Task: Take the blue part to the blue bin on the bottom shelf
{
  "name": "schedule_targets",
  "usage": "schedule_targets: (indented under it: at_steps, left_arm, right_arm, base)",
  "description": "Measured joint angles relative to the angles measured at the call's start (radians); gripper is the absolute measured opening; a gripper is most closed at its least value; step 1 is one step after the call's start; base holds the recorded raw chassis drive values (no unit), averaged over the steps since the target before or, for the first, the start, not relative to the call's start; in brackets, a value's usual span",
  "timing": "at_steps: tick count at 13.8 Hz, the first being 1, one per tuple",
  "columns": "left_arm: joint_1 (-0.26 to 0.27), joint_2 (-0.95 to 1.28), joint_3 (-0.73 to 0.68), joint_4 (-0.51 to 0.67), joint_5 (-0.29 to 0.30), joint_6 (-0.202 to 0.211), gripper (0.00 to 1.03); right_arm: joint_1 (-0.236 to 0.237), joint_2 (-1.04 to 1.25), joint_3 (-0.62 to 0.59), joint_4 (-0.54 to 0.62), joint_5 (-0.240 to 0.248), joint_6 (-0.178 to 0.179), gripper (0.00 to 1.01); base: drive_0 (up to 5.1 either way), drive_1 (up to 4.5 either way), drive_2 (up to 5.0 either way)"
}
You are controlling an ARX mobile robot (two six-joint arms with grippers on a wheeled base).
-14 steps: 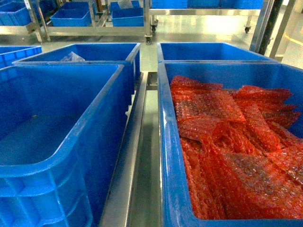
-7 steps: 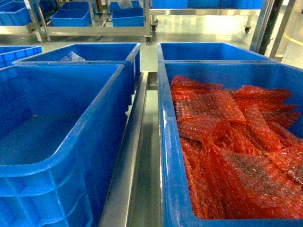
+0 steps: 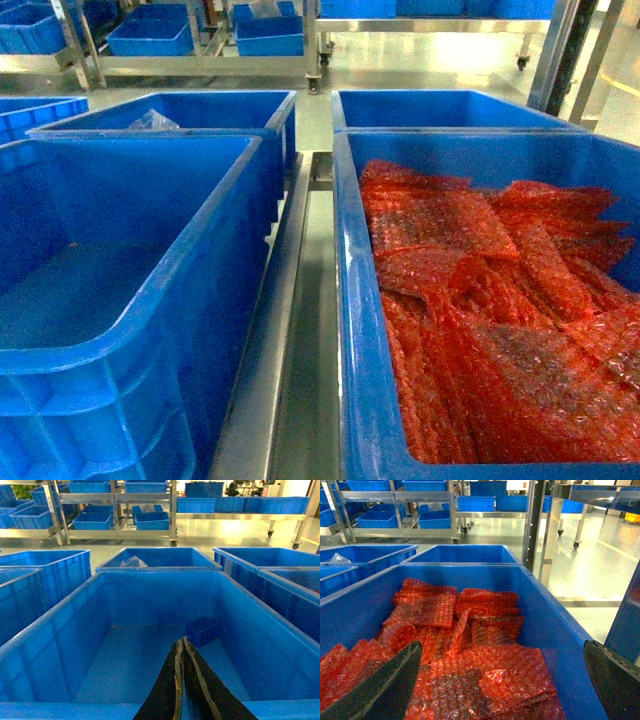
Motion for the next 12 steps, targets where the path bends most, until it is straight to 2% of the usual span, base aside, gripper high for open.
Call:
schedule_targets:
  at_steps: [1,3,4,5,10,11,12]
  left_arm:
    - [0.000,-0.017,0.000,-0.015,0.000,0.000,0.02]
    - [0.000,-0.166,0.000,-0.204,0.000,0.000,0.02]
    - [0.000,-0.180,0.004,-0.175,0.000,0.000,0.02]
    - [0.000,-0.180,0.000,-0.204,0.005,0.000,0.02]
    - [0.000,-0.180,0.000,-0.195,0.002,0.000,0.02]
    - [0.000,-0.180,0.000,-0.195,0.002,-0.002,0.12]
    - [0.000,-0.180,0.000,-0.195,0.002,-0.002,0.28]
  right_arm:
    - [0.000,0.000,0.000,0.000,0.000,0.000,0.98]
    - [0.000,0.000,0.000,0.000,0.000,0.000,0.98]
    - [0.000,0.000,0.000,0.000,0.000,0.000,0.98]
    - [0.000,0.000,0.000,-0.003,0.001,0.000,0.98]
    - [0.000,0.000,0.000,0.000,0.000,0.000,0.98]
    - [0.000,0.000,0.000,0.000,0.000,0.000,0.98]
    - [0.000,0.000,0.000,0.000,0.000,0.000,0.98]
  base:
    - [0.0,0.00,0.0]
    - [0.0,0.00,0.0]
    - [0.0,0.00,0.0]
    - [0.0,0.00,0.0]
    - [0.0,0.00,0.0]
    - [0.0,0.00,0.0]
    - [0.0,0.00,0.0]
